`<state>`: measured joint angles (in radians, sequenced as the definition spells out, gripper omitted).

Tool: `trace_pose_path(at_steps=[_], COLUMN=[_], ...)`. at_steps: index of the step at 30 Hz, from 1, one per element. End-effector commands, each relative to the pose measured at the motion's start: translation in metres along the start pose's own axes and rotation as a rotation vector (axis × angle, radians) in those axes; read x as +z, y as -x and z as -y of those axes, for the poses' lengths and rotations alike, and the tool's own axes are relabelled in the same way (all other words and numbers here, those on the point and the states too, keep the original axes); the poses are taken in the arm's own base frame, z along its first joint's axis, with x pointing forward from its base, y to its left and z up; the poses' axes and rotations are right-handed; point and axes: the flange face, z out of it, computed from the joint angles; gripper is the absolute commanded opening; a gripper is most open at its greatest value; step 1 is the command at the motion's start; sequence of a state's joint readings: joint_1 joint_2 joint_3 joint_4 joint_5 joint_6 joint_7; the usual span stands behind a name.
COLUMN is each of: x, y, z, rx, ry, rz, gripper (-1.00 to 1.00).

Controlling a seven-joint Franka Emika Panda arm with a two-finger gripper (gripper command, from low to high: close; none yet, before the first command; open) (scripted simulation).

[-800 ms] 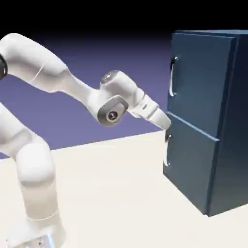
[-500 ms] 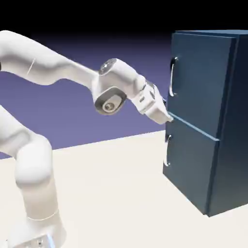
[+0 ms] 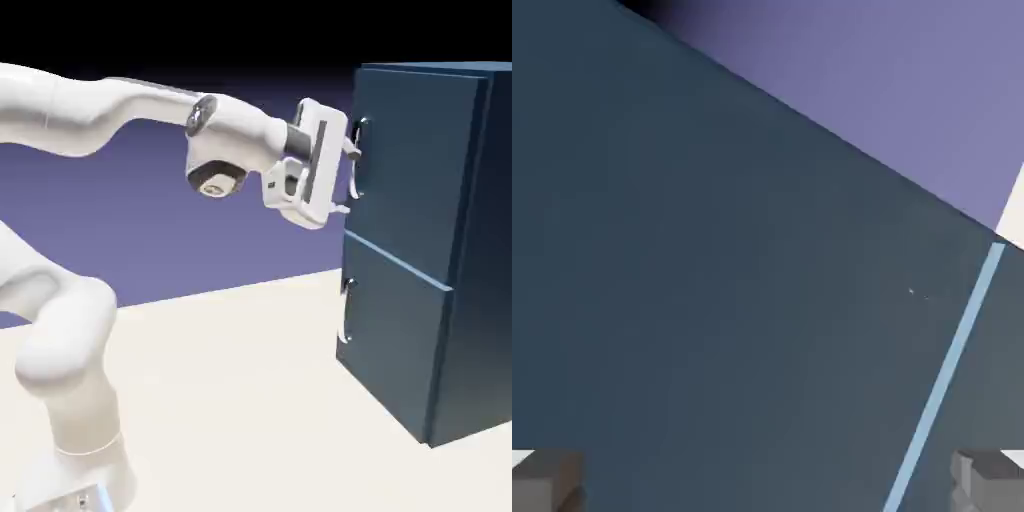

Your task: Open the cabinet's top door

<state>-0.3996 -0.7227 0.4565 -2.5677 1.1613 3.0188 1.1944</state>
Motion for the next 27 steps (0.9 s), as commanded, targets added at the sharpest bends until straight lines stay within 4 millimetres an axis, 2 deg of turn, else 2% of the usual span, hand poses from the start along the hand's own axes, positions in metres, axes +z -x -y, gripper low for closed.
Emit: trace_pose_path(at_steps=[1,7,14,27], x=[-0.002,-0.009,-0.009,0.013], y=[0.002,0.018,0.039,0.082], z=[0.001,0.002,-0.006,-0.044], rx=[0.048,0.335,0.662,1.252], ry=[-0.012,-0.076,-0.128,-0.146], rz=[0.006,0.055,0.132,0.300], gripper=[0.00,0.00,0.00,0.00])
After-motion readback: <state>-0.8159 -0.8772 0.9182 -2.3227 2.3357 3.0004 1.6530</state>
